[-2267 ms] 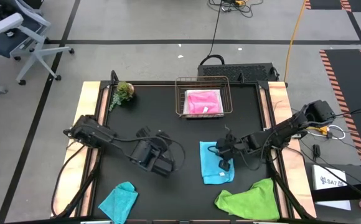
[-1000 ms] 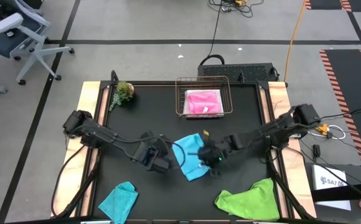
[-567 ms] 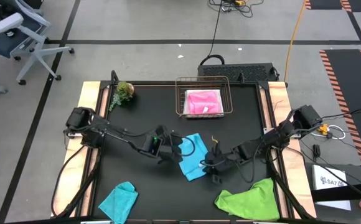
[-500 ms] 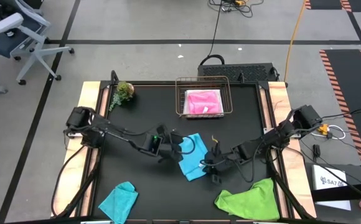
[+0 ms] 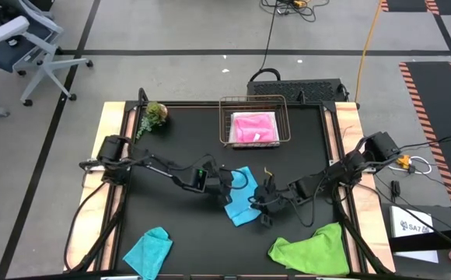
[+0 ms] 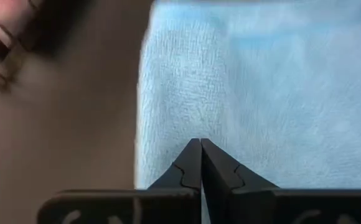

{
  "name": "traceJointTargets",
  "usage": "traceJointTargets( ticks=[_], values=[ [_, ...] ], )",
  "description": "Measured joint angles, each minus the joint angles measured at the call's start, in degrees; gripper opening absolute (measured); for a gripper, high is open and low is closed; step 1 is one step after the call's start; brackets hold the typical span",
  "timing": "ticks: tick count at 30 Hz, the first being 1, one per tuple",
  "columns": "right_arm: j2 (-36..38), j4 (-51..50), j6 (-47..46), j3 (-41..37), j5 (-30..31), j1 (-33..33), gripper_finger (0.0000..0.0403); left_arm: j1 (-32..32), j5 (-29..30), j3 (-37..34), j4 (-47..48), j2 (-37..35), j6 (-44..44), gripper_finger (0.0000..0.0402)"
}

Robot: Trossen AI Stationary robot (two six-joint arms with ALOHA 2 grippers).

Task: Fold microfiber towels
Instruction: Fold the right blue towel

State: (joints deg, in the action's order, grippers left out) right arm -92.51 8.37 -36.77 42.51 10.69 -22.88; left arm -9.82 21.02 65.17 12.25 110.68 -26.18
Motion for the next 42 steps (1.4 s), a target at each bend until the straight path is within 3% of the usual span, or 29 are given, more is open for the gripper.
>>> traceJointTargets(
  ticks=[12, 20, 25, 32, 37, 42],
  values=[
    [-2.94, -2.93, 0.67, -3.36, -0.03, 0.29, 0.0000, -4.21, -4.27, 0.20, 2.44, 2.34, -10.34, 0.0006],
    [-0.29, -3.95, 14.33, -5.56, -0.53, 3.84, 0.0000, -12.24, -5.64, 0.20, 2.57, 2.43, -23.06, 0.0005],
    [4.11, -5.49, 21.88, -5.84, -6.47, 7.73, 0.0000, -15.21, -2.84, 0.13, 2.54, 2.51, -26.97, 0.0004],
    [13.78, -3.18, 13.26, -5.88, -18.00, 9.04, 0.0000, -13.35, 0.27, 0.00, 3.08, 2.05, -26.20, 0.0003],
    [15.86, -2.71, 8.77, -5.78, -13.14, 5.19, 0.0000, -10.38, 1.14, -0.17, 2.16, 1.35, -25.22, 0.0003],
    [12.68, -1.31, 3.04, -5.79, -7.65, 1.20, 0.0000, -8.55, 1.14, -0.16, -0.07, 0.34, -23.38, 0.0006]
  ],
)
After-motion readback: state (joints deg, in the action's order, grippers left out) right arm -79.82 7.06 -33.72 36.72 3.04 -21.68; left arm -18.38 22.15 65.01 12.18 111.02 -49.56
